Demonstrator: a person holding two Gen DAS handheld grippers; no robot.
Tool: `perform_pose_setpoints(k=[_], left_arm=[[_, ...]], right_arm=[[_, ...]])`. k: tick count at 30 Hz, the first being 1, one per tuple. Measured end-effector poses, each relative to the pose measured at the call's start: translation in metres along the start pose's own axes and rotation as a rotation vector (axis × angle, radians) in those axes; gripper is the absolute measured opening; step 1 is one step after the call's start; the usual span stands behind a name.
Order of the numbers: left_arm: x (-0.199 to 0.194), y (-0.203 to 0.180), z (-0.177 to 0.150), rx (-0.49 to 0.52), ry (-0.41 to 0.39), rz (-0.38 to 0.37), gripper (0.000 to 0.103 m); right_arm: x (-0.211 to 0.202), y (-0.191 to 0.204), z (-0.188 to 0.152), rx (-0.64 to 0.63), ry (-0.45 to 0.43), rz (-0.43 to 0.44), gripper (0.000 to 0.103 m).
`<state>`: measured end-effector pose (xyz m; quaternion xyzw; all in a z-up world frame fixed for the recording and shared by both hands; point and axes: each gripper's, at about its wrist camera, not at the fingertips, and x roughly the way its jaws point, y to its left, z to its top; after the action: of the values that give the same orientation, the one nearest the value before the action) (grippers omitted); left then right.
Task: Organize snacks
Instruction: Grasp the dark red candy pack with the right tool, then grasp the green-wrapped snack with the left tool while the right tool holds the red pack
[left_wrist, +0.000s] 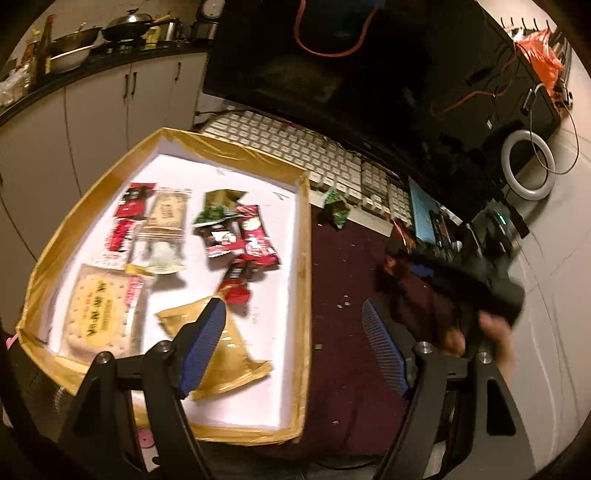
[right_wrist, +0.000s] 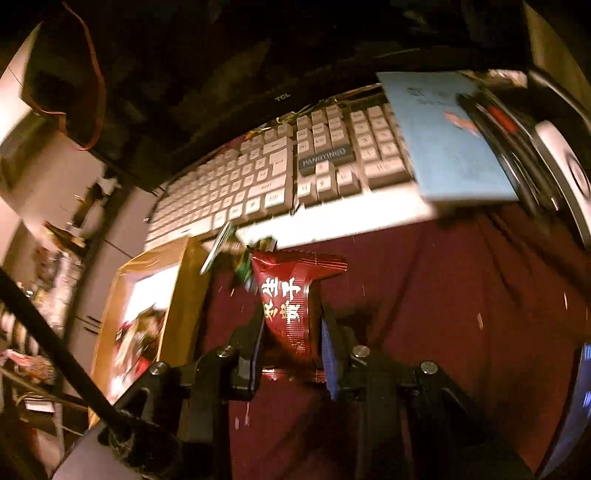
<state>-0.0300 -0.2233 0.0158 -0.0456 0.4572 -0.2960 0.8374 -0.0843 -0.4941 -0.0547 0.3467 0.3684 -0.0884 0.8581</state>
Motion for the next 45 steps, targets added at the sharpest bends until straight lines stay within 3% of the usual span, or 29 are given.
perform_pose_setpoints(k=[5,14,18,21,24,32,35,40,42,44,45], left_arm=[[0.022,-0.025,0.011,0.017,0.043,-0.029,0.077],[0.084,-0.062,0.037,-0.05,0.161,-0.005,0.073],[0.108,-0.08,0.054,-0.056,0.132,0.062,0.072],[0.134,-0.086,0.068,-0.086,0.162,0.098,0.071],[0.162,-0.086,0.08,-0.128,0.192,0.139,0.064],[0.198,-0.086,0.102,-0.138,0.158,0.27,0.056],[0.208,-0.092,0.107,-0.082,0.145,0.326,0.051],[0.213,-0.083,0.106,-0.08,0.161,0.335,0.038],[0.208,-0.084,0.105,-0.063,0.154,0.323,0.029],[0.203,-0.082,0.103,-0.053,0.153,0.319,0.011],[0.201,-0.08,0.102,-0.048,0.158,0.309,0.011]], right_arm=[[-0.017,-0.017,-0.029,0.018,-0.065,0.056,0.025],[-0.018,-0.026,-0.032,0.044,-0.123,0.107,0.025],[-0.018,-0.029,-0.034,0.06,-0.135,0.102,0.026],[-0.023,-0.031,-0.035,0.067,-0.157,0.109,0.026],[-0.023,-0.031,-0.035,0.07,-0.163,0.107,0.026],[-0.022,-0.031,-0.035,0.067,-0.164,0.111,0.026],[-0.023,-0.031,-0.036,0.07,-0.164,0.112,0.026],[-0.024,-0.031,-0.037,0.073,-0.165,0.112,0.026],[-0.024,-0.031,-0.037,0.072,-0.167,0.115,0.026],[-0.023,-0.031,-0.037,0.073,-0.166,0.111,0.026],[-0.022,-0.032,-0.037,0.073,-0.165,0.112,0.026]])
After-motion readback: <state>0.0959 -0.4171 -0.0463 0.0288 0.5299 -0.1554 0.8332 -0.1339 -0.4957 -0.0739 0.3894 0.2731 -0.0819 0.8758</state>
